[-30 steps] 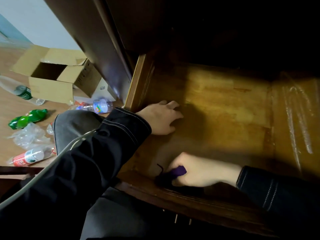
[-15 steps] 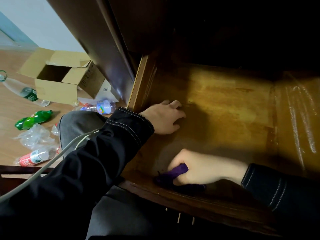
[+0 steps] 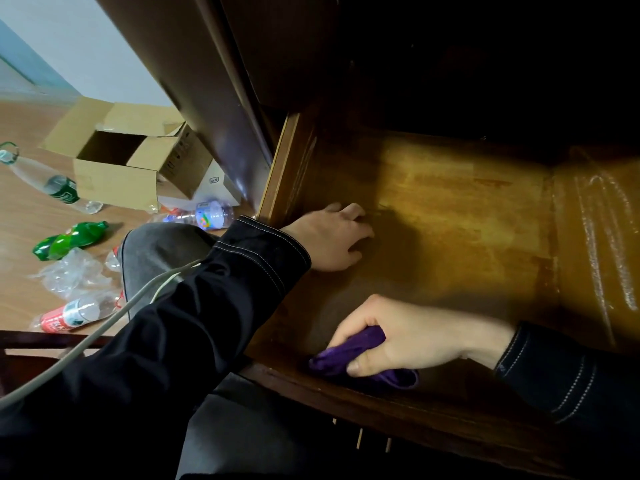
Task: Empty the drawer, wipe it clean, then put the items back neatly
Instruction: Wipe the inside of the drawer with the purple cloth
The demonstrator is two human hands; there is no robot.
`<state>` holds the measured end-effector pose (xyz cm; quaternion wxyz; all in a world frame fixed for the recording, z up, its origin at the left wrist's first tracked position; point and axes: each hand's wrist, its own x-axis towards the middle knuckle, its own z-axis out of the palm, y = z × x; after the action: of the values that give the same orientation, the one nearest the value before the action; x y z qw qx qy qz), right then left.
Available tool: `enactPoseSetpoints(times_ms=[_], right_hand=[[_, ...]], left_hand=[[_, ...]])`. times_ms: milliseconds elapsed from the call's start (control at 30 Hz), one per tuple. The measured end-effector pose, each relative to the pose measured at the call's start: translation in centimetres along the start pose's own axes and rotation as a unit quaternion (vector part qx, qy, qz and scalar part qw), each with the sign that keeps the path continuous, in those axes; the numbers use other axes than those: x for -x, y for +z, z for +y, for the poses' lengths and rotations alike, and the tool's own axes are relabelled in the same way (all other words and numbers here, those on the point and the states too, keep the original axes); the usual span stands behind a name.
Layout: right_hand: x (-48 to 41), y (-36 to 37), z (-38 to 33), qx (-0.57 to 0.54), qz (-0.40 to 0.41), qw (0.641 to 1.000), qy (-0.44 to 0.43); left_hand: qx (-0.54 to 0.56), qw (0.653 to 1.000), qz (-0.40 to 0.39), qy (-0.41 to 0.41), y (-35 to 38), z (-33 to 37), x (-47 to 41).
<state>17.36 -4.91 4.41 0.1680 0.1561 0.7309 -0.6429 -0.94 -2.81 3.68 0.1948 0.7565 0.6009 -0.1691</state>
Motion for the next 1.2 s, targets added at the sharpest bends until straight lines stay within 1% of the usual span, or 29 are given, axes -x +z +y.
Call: enactPoseSetpoints(times_ms=[67, 133, 200, 267, 300, 367, 433, 567, 633, 700, 767, 833, 900, 933, 1000, 1067, 1100, 1200], right_hand=[[-0.2, 0.2, 0.2, 0.016, 0.008, 1.0, 0.015], [-0.2, 0.2, 0.2, 0.029, -0.002, 1.0, 0.006], [0.1, -0.1, -0.1, 0.005, -0.016, 1.0, -0.018], [0.3, -0.3, -0.2, -0.018, -0.017, 1.0, -0.016], [0.2, -0.2, -0.1, -0.012, -0.012, 1.0, -0.004], [-0.1, 0.1, 0.3, 0.035, -0.004, 0.999, 0.021], [-0.1, 0.2, 0.2, 0.06, -0.007, 0.998, 0.021], [0.7, -0.4, -0.2, 0.002, -0.029, 0.999, -0.029], [0.4, -0.2, -0.1, 0.0, -0.016, 1.0, -0.022], [0.0, 0.1, 0.2, 0.026, -0.001, 1.0, -0.003], [0.1, 0.1, 0.2, 0.04, -0.009, 0.999, -0.006], [0.5, -0.2, -0.2, 0.015, -0.027, 0.999, -0.027], [0.7, -0.4, -0.5, -0.017, -0.03, 0.999, -0.028], [0.6, -0.3, -0.4, -0.012, -0.022, 1.0, -0.018], [0.3, -0.1, 0.0, 0.047, -0.009, 0.999, 0.013], [0.3, -0.1, -0.1, 0.086, -0.019, 0.996, 0.026], [0.6, -0.3, -0.3, 0.072, -0.026, 0.997, 0.014], [1.3, -0.9, -0.7, -0.025, -0.047, 0.998, -0.022]], left_hand=[[0.001, 1.0, 0.002, 0.0, 0.0, 0.1, 0.0], [0.003, 1.0, -0.002, -0.001, 0.1, 0.1, 0.0], [0.003, 1.0, -0.005, -0.001, 0.1, 0.0, 0.0], [0.0, 1.0, 0.0, 0.001, 0.1, 0.0, 0.0], [0.0, 1.0, 0.003, 0.001, 0.1, 0.0, 0.0], [0.003, 1.0, 0.003, 0.001, 0.1, 0.0, 0.0], [0.005, 1.0, -0.002, -0.001, 0.1, 0.0, 0.0], [-0.003, 1.0, 0.001, 0.002, 0.2, 0.0, -0.1], [0.0, 1.0, 0.006, 0.001, 0.1, 0.0, -0.1], [0.001, 1.0, 0.007, 0.001, 0.1, 0.0, 0.0], [0.003, 1.0, 0.003, 0.002, 0.1, 0.0, 0.0], [0.005, 1.0, 0.002, 0.001, 0.1, 0.0, 0.1], [0.002, 1.0, 0.004, 0.003, 0.2, 0.0, 0.0], [0.003, 1.0, 0.005, 0.003, 0.1, 0.0, 0.0], [0.003, 1.0, 0.005, 0.003, 0.2, 0.0, 0.0], [0.003, 1.0, 0.0, 0.003, 0.2, -0.1, 0.0], [0.004, 1.0, -0.003, 0.002, 0.2, -0.1, 0.0], [0.005, 1.0, -0.002, 0.001, 0.2, -0.1, 0.0]])
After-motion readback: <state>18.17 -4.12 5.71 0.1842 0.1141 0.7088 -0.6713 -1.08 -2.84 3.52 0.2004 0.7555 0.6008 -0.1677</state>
